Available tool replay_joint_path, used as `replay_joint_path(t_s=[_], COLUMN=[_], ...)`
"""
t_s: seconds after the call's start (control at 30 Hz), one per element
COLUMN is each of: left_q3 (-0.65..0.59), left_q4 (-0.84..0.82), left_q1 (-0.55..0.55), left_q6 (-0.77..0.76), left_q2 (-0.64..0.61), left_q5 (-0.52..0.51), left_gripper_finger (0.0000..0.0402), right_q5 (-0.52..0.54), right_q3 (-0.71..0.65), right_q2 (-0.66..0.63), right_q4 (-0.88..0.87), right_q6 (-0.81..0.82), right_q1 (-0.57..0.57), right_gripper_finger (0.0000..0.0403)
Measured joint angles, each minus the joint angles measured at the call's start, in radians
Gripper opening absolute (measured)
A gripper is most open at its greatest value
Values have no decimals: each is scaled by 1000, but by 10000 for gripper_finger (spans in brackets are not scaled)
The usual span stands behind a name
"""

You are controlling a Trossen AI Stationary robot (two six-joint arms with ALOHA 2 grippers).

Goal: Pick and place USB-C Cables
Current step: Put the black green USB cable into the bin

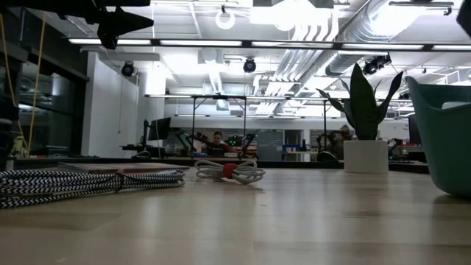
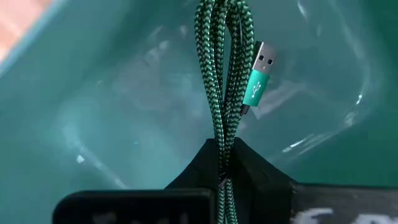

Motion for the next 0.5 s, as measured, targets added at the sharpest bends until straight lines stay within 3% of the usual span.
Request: replay_joint_path(t_s=[0.5], left_q3=[0], left_q4=[0], left_q1=[0], left_q6=[-1], left_q2=[0], left_q5=[0], left_gripper_finger=[211], right_q5=[-60], right_q3=[-3], right_q2=[156], right_q4=[26], right_q6=[-4], right_q1=[-38], right_gripper_finger=[2])
